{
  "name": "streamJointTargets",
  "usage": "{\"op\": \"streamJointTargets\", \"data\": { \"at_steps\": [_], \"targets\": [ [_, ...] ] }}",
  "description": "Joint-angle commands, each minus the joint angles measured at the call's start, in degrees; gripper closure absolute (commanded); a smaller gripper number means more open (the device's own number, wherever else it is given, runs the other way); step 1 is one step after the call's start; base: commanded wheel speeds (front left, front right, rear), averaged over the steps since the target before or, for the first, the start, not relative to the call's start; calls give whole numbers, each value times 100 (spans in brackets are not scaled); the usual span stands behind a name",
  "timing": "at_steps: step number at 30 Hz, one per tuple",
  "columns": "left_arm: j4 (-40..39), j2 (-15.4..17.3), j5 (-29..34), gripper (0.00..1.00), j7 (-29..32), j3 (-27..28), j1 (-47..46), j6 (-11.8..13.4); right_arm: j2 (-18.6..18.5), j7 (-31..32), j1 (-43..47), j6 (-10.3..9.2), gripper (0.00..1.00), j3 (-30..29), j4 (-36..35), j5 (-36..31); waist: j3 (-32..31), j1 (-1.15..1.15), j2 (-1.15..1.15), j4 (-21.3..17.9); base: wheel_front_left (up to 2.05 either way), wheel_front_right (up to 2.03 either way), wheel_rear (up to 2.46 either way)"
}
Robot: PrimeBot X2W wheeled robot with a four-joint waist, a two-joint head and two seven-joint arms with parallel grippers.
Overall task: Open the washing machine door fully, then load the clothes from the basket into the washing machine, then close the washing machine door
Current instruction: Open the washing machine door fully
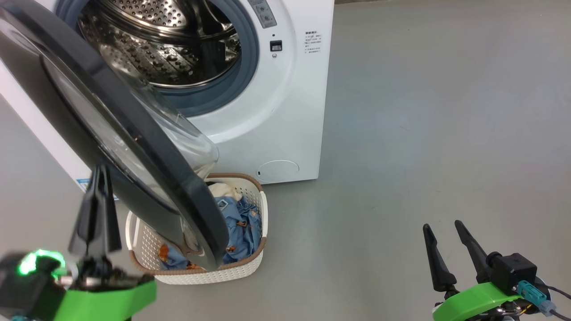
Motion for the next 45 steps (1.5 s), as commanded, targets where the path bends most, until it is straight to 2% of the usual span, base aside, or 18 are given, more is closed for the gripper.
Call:
{"op": "streamJointTargets", "data": {
  "at_steps": [1, 12, 19, 26, 34, 45],
  "targets": [
    [-459, 94, 61, 100, -29, 49, -349, -59, -10, -69, -151, 17, 0, 130, -119, -29, 5, 0, 0, -1, 0, 0, 0],
    [-1206, 178, 119, 100, -29, -1012, -664, -107, -10, -69, -179, 17, 0, 192, -110, -4, 63, 0, 0, -100, 0, 0, 0],
    [-1012, 224, 53, 100, -29, -1844, -630, -109, -10, -69, -198, 17, 0, 200, -84, 6, 97, 0, 0, -146, 0, 0, 0],
    [-437, 229, -21, 100, -29, -2391, -541, -109, -10, -69, -226, 17, 0, 250, -51, 21, 130, 0, 0, -177, 0, 0, 0],
    [254, 192, -69, 100, -29, -2575, -404, -109, -10, -69, -251, 17, 0, 258, -16, 37, 209, 0, 0, -245, 0, 0, 0],
    [1205, 170, -180, 100, -29, -2410, -301, -110, -10, -69, -304, 17, 0, 247, -20, 106, 356, 0, 0, -331, 0, 0, 0]
  ]
}}
